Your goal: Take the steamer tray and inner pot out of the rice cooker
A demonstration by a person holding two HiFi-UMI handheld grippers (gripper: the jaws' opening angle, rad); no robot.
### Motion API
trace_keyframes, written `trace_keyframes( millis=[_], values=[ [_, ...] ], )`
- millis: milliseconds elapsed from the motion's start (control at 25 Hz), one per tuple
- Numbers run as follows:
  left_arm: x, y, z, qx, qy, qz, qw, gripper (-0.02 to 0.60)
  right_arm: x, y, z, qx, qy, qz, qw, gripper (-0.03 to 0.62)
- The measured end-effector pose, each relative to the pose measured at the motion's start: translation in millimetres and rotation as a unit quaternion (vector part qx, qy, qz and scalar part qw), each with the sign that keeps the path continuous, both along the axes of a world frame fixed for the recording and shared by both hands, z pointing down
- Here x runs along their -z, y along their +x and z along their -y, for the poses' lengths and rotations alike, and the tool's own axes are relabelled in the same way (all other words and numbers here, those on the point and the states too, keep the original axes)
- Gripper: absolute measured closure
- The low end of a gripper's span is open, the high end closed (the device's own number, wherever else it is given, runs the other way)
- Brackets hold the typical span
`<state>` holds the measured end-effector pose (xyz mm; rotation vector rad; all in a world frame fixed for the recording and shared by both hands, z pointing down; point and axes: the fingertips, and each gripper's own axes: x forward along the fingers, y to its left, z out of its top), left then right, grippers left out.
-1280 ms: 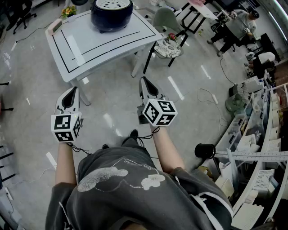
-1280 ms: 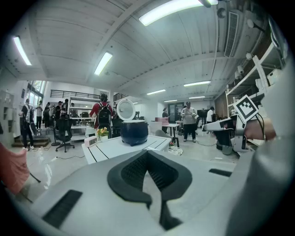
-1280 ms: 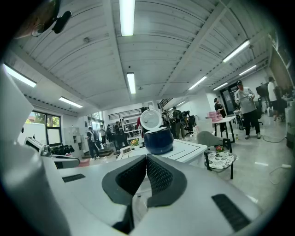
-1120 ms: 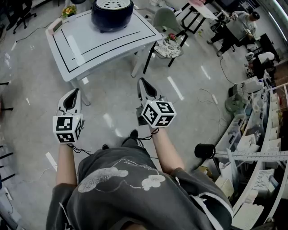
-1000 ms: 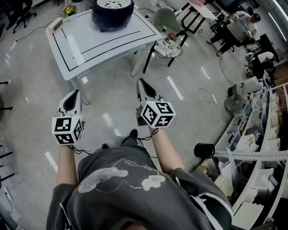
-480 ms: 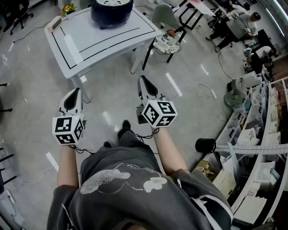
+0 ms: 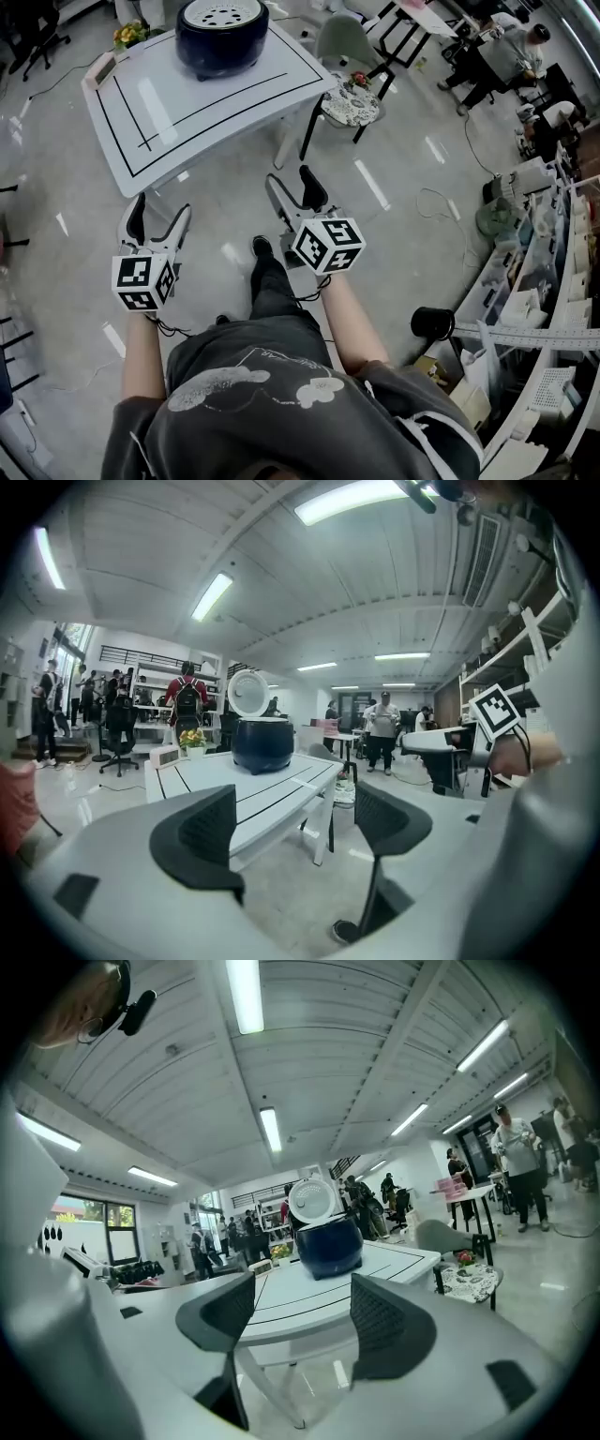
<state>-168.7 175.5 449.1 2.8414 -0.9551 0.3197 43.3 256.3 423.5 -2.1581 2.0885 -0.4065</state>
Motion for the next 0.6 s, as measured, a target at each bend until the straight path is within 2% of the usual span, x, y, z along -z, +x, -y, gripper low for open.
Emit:
trace_keyframes(
  millis=[400, 600],
  values=[
    [0.4, 124.1, 96.2, 0.059, -0.023, 0.028, 0.9976, 0.163, -10.3, 133.1, 131.6, 0.065, -0.019, 0.043, 0.997, 0.286],
    [13.0, 167.2, 134.5, 0.094, -0.025, 0.024, 0.995, 0.163, -7.4, 172.8, 188.0, 0.106, -0.023, 0.061, 0.992, 0.286]
  ],
)
